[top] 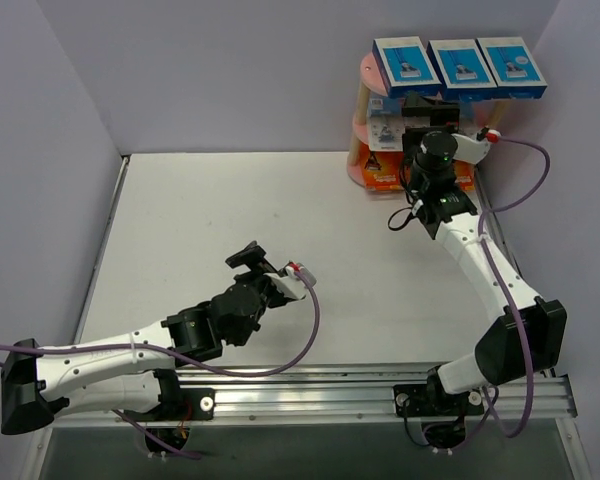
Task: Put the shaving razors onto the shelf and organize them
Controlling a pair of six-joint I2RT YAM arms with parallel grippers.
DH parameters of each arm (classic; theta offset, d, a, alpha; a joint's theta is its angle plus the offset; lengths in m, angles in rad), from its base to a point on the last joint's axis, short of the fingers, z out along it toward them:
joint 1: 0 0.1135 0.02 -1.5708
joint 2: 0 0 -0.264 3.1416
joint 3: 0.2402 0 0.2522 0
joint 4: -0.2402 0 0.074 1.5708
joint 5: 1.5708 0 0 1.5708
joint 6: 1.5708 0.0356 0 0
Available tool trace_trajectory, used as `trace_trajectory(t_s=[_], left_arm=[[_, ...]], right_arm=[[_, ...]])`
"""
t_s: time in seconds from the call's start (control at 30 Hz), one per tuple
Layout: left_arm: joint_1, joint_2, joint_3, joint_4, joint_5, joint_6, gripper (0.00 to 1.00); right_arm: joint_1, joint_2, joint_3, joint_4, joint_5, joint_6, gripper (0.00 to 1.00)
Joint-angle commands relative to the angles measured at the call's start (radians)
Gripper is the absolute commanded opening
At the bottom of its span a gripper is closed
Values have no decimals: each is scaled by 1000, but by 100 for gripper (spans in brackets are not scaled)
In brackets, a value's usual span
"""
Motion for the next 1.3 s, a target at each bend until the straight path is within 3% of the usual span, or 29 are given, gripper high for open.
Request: trace_trajectory(t_s=[0.0, 0.13, 0.23, 0.4, 0.53, 0.57, 0.63, 0.7, 0.83, 0.93, 1.0, 1.07, 1.27], left_arm=[[34, -33, 46, 35, -46, 0, 94], [69, -56, 47, 46, -46, -26, 94], [76, -78, 49, 49, -51, -43, 94], [89, -79, 96, 9, -19, -115, 94], [227, -7, 246, -164, 137, -294, 94], [367, 20, 289, -208, 196, -345, 94], [568, 102, 430, -365, 335, -523, 94], [628, 131, 475, -429, 353, -598, 94], [649, 38, 379, -385, 304, -624, 94], [729, -82, 241, -371, 371, -706, 94], [737, -148, 142, -330, 363, -674, 94], [722, -160, 145, -334, 295, -669, 94], [726, -99, 191, -363, 307, -637, 94]], right_arm=[[45, -61, 16, -65, -48, -146, 100], [140, -111, -1, -142, -112, -390, 100], [140, -153, -24, -217, -232, -553, 100], [140, -226, -47, -439, -263, -852, 100], [134, -271, -50, -552, -208, -1015, 100], [132, -271, -47, -576, -167, -1048, 100], [120, -268, -49, -587, -128, -1059, 100], [79, -278, -66, -581, -99, -1059, 100], [-39, -311, -176, -547, -168, -1044, 100], [-49, -329, -256, -507, -185, -1029, 100], [-50, -329, -296, -478, -247, -1020, 100], [-50, -319, -345, -469, -274, -1006, 100], [-49, -257, -377, -458, -306, -976, 100]])
